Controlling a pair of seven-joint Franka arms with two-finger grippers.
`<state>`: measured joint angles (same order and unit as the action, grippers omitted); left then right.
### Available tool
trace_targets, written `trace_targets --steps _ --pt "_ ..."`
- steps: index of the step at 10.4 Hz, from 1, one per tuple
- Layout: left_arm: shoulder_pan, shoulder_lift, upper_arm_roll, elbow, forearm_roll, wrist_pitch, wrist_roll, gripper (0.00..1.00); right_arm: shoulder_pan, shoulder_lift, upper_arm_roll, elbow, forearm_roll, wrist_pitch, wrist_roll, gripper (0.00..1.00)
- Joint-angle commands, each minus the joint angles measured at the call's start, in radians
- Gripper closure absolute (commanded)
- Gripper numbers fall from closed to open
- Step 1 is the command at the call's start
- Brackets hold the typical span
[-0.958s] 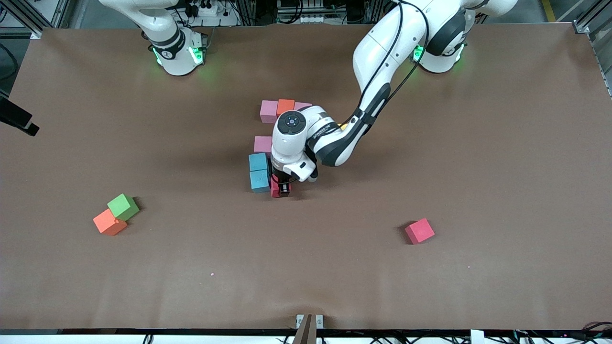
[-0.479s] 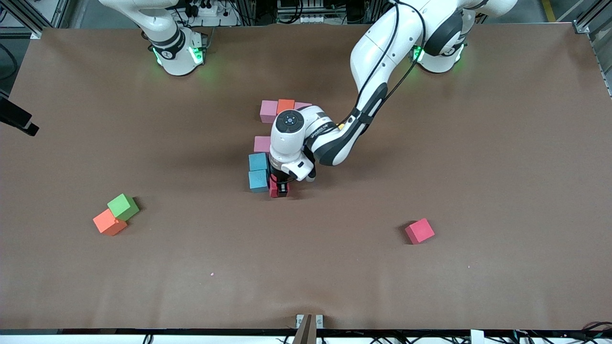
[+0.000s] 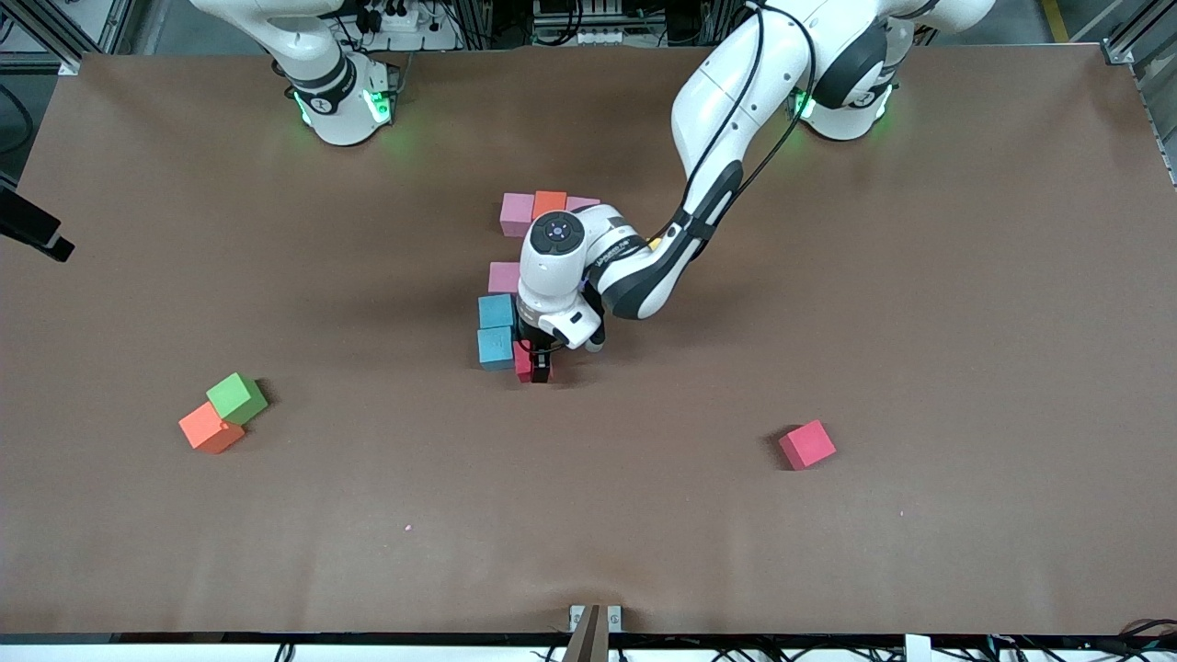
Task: Form number 2 with 11 blocks
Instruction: 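Lower the red cube beside the lower cyan cube with the left gripper, then open the left gripper and lift it off the red cube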
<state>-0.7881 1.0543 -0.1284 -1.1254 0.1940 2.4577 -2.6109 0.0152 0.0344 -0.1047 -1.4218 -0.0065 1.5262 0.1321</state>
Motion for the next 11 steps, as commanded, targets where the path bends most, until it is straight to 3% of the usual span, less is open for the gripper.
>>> trace_targets --steps 1,6,11 --pt "-0.014 -0.032 0.016 0.018 -0.015 -0.049 0.021 0.0 -0.001 0.001 0.004 0.017 -0.012 -0.015 0.017 0.0" --pt "0.025 -0.141 0.003 0.012 -0.021 -0.232 0.073 0.0 -0.001 0.001 0.004 0.017 -0.013 -0.015 0.015 0.0" --pt "0.248 -0.223 -0.095 -0.008 -0.036 -0.445 0.488 0.0 -0.001 0.001 0.003 0.017 -0.016 -0.014 0.014 0.0"
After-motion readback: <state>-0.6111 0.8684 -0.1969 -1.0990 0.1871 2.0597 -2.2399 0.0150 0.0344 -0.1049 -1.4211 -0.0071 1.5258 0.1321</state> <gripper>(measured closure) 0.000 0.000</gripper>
